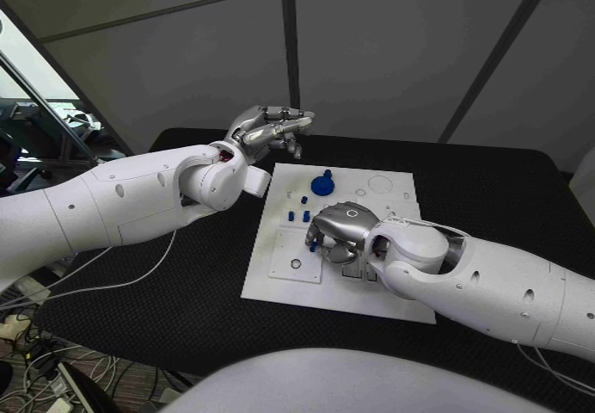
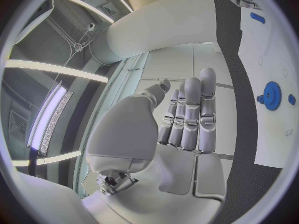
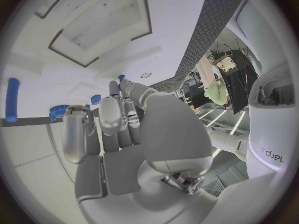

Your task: Assemble the parts on the task board

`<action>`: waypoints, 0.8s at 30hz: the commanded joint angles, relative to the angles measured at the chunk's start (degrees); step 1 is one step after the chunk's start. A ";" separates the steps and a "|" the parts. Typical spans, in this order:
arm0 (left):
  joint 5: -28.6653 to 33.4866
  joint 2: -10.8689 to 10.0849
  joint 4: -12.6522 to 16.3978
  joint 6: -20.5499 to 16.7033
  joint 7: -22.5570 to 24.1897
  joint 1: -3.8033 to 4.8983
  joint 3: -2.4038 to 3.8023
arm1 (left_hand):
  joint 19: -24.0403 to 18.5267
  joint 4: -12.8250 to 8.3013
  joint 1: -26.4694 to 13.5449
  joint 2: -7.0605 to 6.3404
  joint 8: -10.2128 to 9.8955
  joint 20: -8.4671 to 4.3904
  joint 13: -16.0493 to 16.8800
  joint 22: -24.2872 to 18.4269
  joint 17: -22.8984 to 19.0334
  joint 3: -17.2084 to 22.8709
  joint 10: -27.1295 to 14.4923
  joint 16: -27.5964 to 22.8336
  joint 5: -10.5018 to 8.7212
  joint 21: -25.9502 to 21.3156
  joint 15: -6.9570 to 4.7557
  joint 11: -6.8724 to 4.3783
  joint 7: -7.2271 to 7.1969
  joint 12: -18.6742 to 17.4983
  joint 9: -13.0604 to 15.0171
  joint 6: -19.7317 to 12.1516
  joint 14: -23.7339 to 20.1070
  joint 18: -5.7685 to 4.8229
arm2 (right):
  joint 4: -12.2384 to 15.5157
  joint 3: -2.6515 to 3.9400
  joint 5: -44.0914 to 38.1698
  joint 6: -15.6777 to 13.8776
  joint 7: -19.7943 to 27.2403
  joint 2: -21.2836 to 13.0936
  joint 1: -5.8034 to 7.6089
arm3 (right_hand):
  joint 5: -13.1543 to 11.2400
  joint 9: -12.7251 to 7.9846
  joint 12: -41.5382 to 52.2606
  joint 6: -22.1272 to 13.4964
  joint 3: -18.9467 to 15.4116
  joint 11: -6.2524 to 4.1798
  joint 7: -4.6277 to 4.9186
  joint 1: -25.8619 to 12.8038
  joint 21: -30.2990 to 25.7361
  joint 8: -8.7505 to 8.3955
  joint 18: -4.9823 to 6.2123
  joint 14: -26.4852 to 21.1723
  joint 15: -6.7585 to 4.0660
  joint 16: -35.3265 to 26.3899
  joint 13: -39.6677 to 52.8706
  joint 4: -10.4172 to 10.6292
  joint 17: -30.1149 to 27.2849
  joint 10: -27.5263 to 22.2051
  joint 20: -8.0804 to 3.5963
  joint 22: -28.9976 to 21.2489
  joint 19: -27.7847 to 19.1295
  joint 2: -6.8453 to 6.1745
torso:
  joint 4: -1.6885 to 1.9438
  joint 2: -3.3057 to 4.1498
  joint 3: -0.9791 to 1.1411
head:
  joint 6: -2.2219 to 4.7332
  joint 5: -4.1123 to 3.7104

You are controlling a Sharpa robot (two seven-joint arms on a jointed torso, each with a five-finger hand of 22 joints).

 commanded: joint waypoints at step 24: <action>0.23 0.38 -0.05 1.21 -0.46 0.20 0.05 | 0.11 0.02 -0.19 0.08 0.54 0.48 0.09 -0.15 -0.13 -0.74 -0.55 0.27 0.09 -0.46 -0.06 0.19 0.13 0.42 0.06 -0.49 -0.37 -1.04 | -0.54 -0.18 -2.18 3.56 -2.35 1.17 0.08 | -0.48 -0.35 -1.33 -1.79 -1.32 0.96 0.81 -2.59 -0.34 -0.40 -0.09 1.24 0.59 0.14 -0.07 0.49 -0.92 -1.73 0.75 4.87 -0.12 -0.93 | -0.06 -0.03 0.01 | 0.00 0.13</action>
